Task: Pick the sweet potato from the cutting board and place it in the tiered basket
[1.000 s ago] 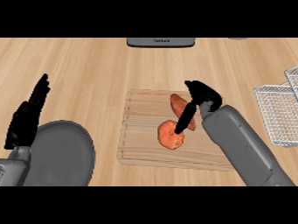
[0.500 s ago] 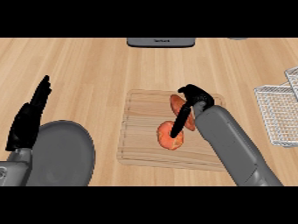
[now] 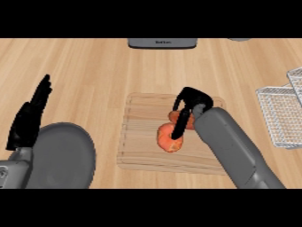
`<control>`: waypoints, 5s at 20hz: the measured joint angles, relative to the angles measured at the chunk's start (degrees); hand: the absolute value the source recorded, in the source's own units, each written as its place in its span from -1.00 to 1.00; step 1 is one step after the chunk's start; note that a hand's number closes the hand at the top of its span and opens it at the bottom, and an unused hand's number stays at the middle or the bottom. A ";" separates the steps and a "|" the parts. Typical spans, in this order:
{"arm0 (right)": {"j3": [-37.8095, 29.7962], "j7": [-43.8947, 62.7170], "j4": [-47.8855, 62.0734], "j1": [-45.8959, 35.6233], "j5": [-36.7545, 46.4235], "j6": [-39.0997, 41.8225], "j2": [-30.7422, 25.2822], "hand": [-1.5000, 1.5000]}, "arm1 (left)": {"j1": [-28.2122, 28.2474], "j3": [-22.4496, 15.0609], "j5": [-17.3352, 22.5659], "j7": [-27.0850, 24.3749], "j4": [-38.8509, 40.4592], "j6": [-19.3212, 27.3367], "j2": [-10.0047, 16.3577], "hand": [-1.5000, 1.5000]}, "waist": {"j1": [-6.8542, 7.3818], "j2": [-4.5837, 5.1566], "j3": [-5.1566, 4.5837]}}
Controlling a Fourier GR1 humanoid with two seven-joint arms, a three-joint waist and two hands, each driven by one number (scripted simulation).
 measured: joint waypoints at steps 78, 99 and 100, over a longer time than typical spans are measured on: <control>-40.81 -41.21 -26.21 17.17 12.08 -2.75 -36.81 -1.00 | 0.97 4.51 -4.20 1.36 -2.75 -4.16 -4.02 0.00 | 0.26 -0.12 -0.98; -62.31 -37.33 -20.71 17.12 -5.40 -0.60 -41.81 -1.00 | 0.99 5.81 -4.60 1.27 -2.43 -5.19 -4.02 0.00 | -0.57 0.24 0.17; -63.99 -36.74 -19.66 17.57 -6.80 0.90 -43.10 -1.00 | 1.26 5.78 -4.73 0.87 -2.41 -5.01 -4.24 0.00 | -0.65 0.24 0.20</control>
